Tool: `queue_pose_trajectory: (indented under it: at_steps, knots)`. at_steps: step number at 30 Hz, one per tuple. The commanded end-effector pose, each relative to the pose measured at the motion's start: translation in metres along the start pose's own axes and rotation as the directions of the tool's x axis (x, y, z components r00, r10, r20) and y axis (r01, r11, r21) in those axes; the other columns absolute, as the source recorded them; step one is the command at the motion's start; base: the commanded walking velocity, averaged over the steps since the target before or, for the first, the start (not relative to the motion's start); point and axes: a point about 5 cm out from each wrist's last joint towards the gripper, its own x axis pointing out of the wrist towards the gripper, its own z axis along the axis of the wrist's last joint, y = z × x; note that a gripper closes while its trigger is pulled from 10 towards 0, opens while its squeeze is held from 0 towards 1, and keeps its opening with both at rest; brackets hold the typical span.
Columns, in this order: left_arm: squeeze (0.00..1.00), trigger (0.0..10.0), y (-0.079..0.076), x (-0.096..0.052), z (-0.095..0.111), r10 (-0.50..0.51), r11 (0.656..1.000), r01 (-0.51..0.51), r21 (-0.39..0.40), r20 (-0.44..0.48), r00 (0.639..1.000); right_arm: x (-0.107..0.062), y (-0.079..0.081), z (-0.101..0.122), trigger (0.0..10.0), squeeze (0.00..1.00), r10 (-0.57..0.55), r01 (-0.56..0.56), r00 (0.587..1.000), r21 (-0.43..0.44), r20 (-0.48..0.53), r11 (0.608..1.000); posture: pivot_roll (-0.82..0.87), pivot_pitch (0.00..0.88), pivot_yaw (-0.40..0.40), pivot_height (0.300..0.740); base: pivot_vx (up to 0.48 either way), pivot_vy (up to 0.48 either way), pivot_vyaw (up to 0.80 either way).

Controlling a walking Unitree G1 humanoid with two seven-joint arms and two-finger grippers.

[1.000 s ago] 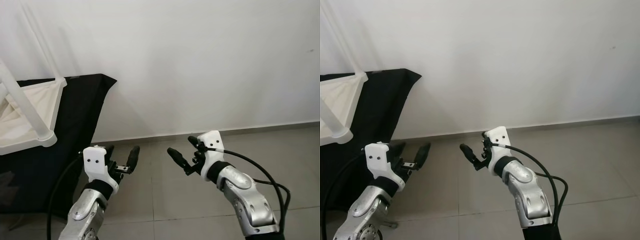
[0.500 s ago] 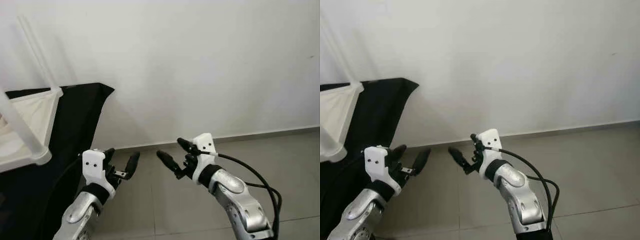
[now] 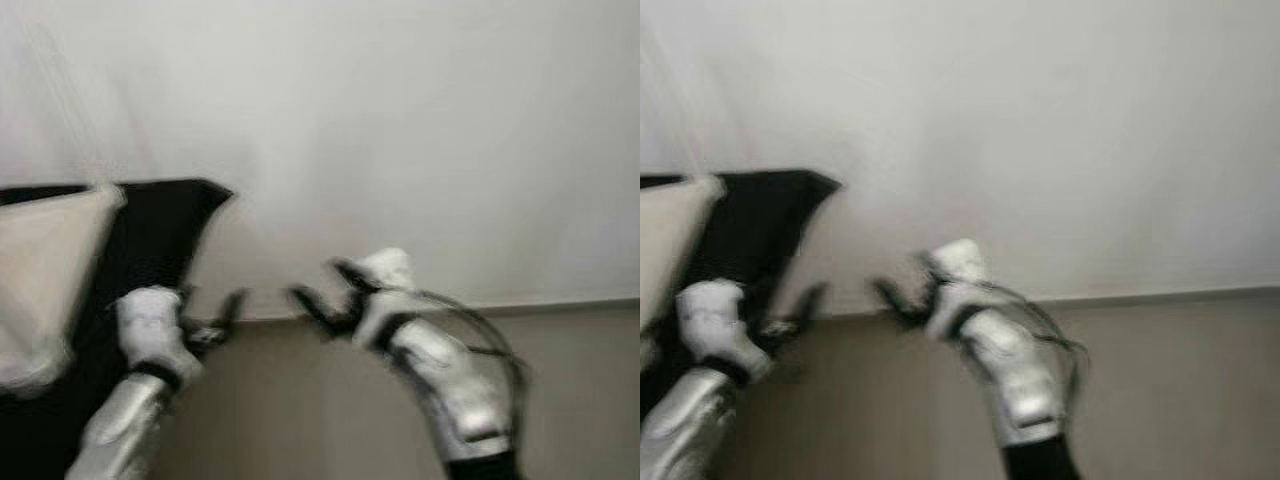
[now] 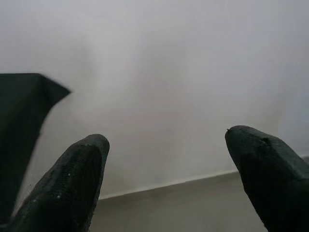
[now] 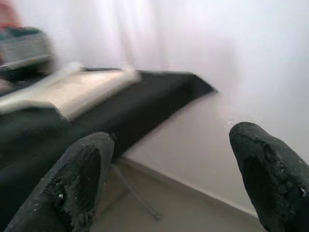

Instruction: Building children table

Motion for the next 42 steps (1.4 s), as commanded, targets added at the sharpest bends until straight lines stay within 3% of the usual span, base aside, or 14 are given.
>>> queue_pose_trajectory:
  at_steps: [1, 26, 30, 32, 34, 38, 42]
  knots:
    - [0.00, 10.0, -0.0051, 0.0029, 0.0042, -0.028, 0.999, 0.029, -0.017, 0.021, 0.999, -0.0023, -0.0045, -0.0043, 10.0, 0.00, -0.020, 0.020, 1.000, 0.016, -0.016, 1.000, -0.10, 0.012, 0.058, 0.740, 0.416, 0.000, 0.00]
    - [0.00, 10.0, -0.0045, 0.0051, 0.0050, -0.031, 0.998, 0.032, -0.045, 0.023, 0.999, -0.0002, -0.0053, -0.0031, 10.0, 0.00, 0.001, -0.001, 1.000, 0.030, -0.024, 1.000, -0.10, 0.033, 0.053, 0.740, 0.414, 0.000, 0.00]
    - [0.00, 10.0, -0.0027, 0.0032, 0.0059, -0.030, 0.999, 0.031, -0.040, 0.025, 0.999, 0.0007, -0.0004, -0.0044, 10.0, 0.00, 0.023, -0.023, 0.999, 0.000, -0.034, 1.000, -0.12, 0.034, 0.020, 0.740, 0.413, 0.000, 0.60]
    - [0.00, 10.0, -0.0017, 0.0017, 0.0052, -0.030, 0.999, 0.030, -0.037, 0.022, 0.999, -0.0007, 0.0014, -0.0078, 10.0, 0.00, 0.021, -0.021, 0.999, -0.005, -0.049, 1.000, -0.13, 0.023, -0.045, 0.740, 0.368, 0.000, 0.80]
    - [0.00, 10.0, -0.0014, 0.0012, 0.0049, -0.029, 0.999, 0.030, -0.036, 0.020, 0.999, -0.0014, 0.0015, -0.0090, 10.0, 0.00, 0.018, -0.018, 0.998, -0.003, -0.053, 1.000, -0.13, 0.023, -0.045, 0.740, 0.330, 0.000, 0.80]
    - [0.00, 10.0, -0.0030, 0.0008, 0.0074, -0.001, 0.999, 0.002, -0.033, 0.042, 0.999, -0.0030, -0.0005, -0.0097, 10.0, 0.00, 0.040, -0.041, 0.997, -0.004, -0.070, 0.999, -0.12, 0.029, -0.122, 0.740, 0.000, 0.000, 0.80]
    - [0.00, 10.0, -0.0068, 0.0006, 0.0084, 0.008, 1.000, -0.007, -0.007, 0.048, 0.999, -0.0027, -0.0014, -0.0089, 10.0, 0.00, 0.080, -0.080, 0.994, 0.004, -0.077, 0.997, -0.11, 0.033, -0.113, 0.740, 0.000, 0.000, 0.80]
